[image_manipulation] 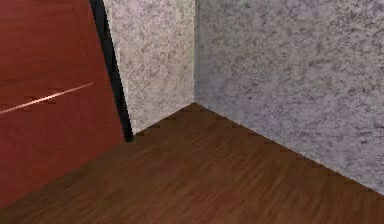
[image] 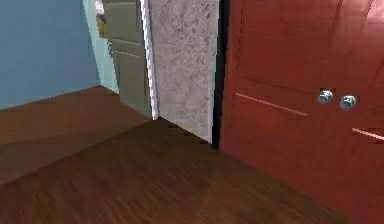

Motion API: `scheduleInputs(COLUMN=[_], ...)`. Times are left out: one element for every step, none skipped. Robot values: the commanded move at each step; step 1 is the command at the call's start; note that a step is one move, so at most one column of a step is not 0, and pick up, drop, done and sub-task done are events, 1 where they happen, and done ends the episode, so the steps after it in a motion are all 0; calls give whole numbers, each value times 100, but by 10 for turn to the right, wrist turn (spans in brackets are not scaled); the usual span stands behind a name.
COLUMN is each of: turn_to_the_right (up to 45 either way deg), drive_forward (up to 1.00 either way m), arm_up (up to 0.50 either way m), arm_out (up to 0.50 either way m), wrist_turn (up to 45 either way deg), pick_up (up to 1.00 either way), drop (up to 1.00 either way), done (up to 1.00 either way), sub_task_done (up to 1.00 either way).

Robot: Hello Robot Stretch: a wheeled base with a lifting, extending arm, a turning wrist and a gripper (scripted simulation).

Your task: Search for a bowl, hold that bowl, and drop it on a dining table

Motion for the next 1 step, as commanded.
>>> scheduleInputs(turn_to_the_right=[-390], drive_forward=[0], arm_up=[0], arm_out=[0], wrist_turn=[0], pick_up=[0], drop=[0], done=[0], sub_task_done=[0])
